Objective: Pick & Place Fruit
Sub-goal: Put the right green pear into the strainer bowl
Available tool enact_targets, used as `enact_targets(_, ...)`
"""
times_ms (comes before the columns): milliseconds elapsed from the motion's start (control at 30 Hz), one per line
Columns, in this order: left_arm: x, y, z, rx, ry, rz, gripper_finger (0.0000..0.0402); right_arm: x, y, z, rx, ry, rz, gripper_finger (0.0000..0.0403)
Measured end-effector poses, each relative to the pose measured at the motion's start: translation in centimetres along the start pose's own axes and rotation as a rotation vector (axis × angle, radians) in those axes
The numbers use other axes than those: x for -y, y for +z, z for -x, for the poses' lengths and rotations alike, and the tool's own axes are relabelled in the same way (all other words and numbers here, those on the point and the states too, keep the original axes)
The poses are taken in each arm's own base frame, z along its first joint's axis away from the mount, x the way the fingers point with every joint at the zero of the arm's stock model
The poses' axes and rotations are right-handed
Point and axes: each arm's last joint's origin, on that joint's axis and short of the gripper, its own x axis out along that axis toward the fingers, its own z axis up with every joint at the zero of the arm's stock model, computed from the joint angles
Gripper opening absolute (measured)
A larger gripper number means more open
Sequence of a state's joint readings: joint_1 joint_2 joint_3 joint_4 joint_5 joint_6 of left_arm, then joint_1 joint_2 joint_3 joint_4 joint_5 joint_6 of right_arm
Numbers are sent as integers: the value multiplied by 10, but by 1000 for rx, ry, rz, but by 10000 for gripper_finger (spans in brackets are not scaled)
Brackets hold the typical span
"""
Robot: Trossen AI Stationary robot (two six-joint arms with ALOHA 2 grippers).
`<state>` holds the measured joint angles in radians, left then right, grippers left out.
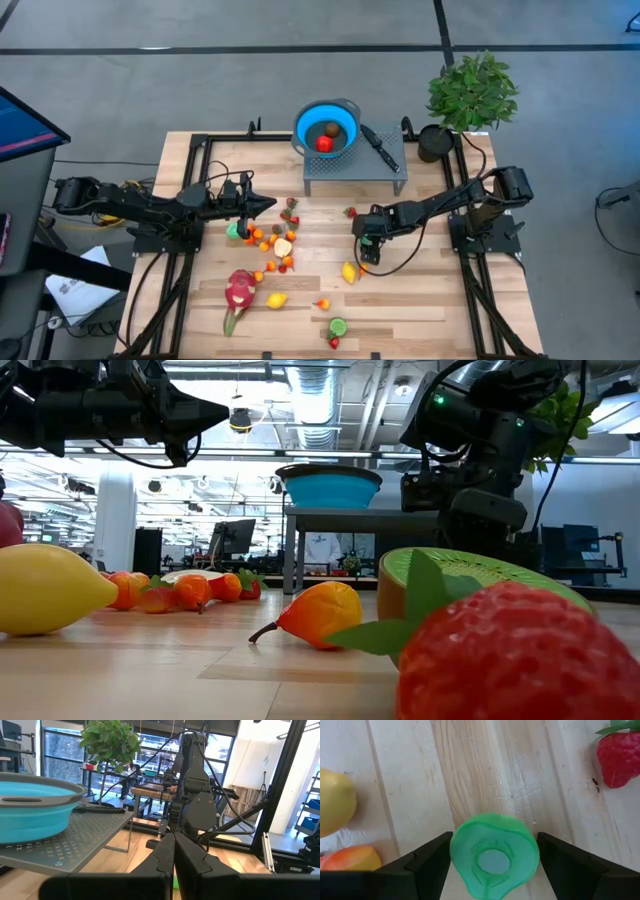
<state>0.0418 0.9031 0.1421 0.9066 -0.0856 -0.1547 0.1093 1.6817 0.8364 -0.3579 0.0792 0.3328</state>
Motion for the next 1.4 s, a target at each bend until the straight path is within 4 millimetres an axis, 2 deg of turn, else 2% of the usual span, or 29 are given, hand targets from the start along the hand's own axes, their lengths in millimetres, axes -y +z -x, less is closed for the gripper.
enact_targets(333,0,0,0,0,0,0,1,0,0,0,3,1,0,213)
enact_targets(600,0,0,0,0,0,0,1,0,0,0,2,1,0,234)
enact_targets(800,0,0,0,0,0,0,1,-1,4,2,11,8,2,207)
enact_targets(967,0,0,0,0,0,0,1,-6,20,12,57,27,46,207)
enact_targets(1100,0,0,0,0,0,0,1,-11,38,26,82,34,108,223)
enact_targets(1400,0,0,0,0,-1,0,1,-6,96,76,219,24,242,205)
